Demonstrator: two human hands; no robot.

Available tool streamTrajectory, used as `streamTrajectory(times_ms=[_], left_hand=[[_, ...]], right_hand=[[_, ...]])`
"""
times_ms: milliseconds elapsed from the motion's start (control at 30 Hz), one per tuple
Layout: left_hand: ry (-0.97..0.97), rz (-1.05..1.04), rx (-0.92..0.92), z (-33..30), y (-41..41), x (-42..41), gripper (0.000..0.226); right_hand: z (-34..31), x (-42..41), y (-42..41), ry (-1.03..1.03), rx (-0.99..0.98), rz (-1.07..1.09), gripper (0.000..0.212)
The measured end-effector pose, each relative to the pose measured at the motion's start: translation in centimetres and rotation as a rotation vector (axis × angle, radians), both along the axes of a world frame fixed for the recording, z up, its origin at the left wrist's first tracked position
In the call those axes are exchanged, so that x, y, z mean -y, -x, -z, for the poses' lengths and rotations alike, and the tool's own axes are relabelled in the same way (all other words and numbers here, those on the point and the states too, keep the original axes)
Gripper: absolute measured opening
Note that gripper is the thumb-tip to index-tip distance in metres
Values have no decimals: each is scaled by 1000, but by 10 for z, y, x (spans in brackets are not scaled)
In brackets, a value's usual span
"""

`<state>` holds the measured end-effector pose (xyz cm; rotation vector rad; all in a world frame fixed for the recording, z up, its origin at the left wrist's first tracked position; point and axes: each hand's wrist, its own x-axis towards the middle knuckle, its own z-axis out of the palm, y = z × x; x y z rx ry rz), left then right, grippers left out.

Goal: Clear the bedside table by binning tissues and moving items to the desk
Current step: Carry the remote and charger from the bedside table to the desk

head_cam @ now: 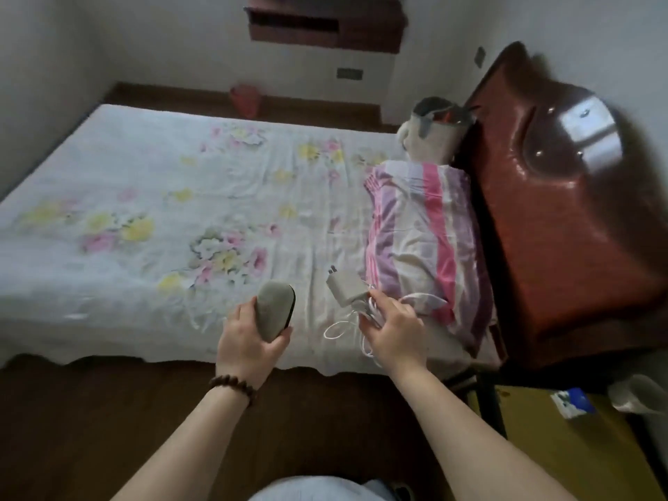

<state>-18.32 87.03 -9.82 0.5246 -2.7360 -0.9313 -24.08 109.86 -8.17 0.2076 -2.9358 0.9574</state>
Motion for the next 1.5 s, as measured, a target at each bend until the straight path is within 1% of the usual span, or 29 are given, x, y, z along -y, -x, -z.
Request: streamTrajectory(times_ms=[133, 300, 500, 700, 800, 867, 1067, 1200, 1333, 1500], left_hand=[[12, -210, -43, -8, -56, 106, 74], [2, -539, -89, -14, -130, 214, 75], [18, -897, -53, -10, -207, 310, 80], [37, -1122, -11, 5, -248, 401, 80], [55, -1192, 5, 13, -257, 457, 79], [82, -1208, 23, 17, -258, 501, 78], [73, -1284, 90, 7, -253, 645, 78], [57, -1355, 70, 2, -255, 727, 79], [-20, -1407, 27, 11, -262, 807, 79], [-89, -1383, -67, 35, -276, 932, 79]], right_hand=[[-8, 130, -11, 53, 6, -226, 41], [-13, 274, -39, 88, 0, -498, 36], [-4, 422, -70, -20, -4, -825, 42], [17, 555, -94, -73, 4, -1025, 44], [29, 625, -95, -100, 0, -1088, 43], [33, 675, -93, -79, 20, -1107, 42], [25, 834, -80, -50, 41, -1128, 40], [21, 927, -81, -54, 32, -1166, 39], [27, 1012, -89, -62, 37, -1208, 39], [46, 1127, -101, -99, 44, -1185, 41]])
